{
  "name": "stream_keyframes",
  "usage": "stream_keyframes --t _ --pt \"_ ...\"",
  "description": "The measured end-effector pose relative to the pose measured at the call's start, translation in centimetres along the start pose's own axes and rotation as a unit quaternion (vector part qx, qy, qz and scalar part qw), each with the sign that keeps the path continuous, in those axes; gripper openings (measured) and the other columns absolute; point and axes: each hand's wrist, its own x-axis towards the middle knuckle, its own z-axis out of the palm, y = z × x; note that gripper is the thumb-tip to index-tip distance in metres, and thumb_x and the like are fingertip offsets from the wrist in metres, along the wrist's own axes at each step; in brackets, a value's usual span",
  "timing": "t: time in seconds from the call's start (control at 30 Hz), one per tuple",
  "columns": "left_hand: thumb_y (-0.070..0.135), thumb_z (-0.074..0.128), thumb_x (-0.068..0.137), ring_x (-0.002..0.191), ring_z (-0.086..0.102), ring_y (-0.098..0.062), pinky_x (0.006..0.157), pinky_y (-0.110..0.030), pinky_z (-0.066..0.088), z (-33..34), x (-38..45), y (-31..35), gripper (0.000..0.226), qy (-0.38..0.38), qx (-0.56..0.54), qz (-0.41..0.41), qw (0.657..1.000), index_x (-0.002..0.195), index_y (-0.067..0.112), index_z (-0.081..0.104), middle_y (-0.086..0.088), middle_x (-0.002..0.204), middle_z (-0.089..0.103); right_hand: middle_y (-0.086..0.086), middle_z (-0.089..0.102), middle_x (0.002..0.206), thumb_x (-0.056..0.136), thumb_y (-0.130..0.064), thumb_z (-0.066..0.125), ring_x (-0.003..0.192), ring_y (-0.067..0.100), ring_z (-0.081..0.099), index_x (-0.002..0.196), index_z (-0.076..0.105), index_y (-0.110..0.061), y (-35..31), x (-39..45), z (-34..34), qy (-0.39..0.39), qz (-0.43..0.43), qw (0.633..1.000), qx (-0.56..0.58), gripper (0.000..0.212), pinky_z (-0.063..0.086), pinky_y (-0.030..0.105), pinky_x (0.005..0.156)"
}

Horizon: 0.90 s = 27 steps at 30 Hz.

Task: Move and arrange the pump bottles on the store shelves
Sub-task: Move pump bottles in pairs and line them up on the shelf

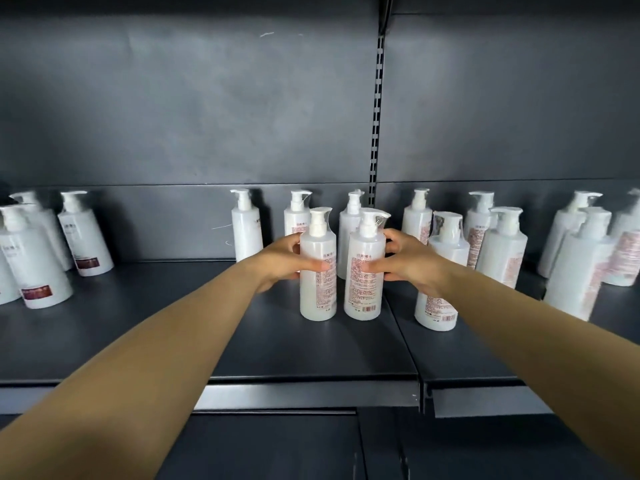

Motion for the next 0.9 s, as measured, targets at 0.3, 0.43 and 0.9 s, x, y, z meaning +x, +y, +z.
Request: stream_keyframes --t 0.3,0.43,0.9 --pt "0.010 0.076 0.076 0.111 0.062 -0.017 0.097 -0.040 0.049 -2.5 -1.6 -0.8 0.048 0.024 -0.008 0.014 1.000 0.118 0.022 0.057 0.001 0.117 0.066 0.002 0.065 0.112 0.074 -0.005 0.077 0.104 0.017 0.063 0.120 0.055 -0.024 -0.9 0.0 1.6 0.029 -0.045 0.998 -0.025 0.055 0.054 0.036 0.084" --pt "0.009 0.076 0.075 0.109 0.062 -0.018 0.098 -0.042 0.048 -7.6 -3.8 -2.0 0.043 0.069 -0.012 0.009 0.997 0.113 0.022 0.060 0.000 0.115 0.067 -0.002 0.065 0.105 0.073 -0.002 0.077 0.100 0.016 0.063 0.106 0.057 -0.031 -3.5 0.9 4.8 0.027 -0.073 0.997 -0.016 0.048 0.054 0.040 0.087" --pt "0.005 0.073 0.078 0.096 0.058 -0.016 0.064 -0.019 0.045 -28.9 -9.4 -10.1 0.047 0.178 -0.008 -0.017 0.984 0.120 0.016 0.053 0.000 0.104 0.062 -0.004 0.064 0.099 0.075 -0.003 0.075 0.093 0.013 0.063 0.103 0.052 -0.028 -12.1 7.0 26.8 -0.005 -0.091 0.996 0.012 0.044 0.054 0.036 0.082"
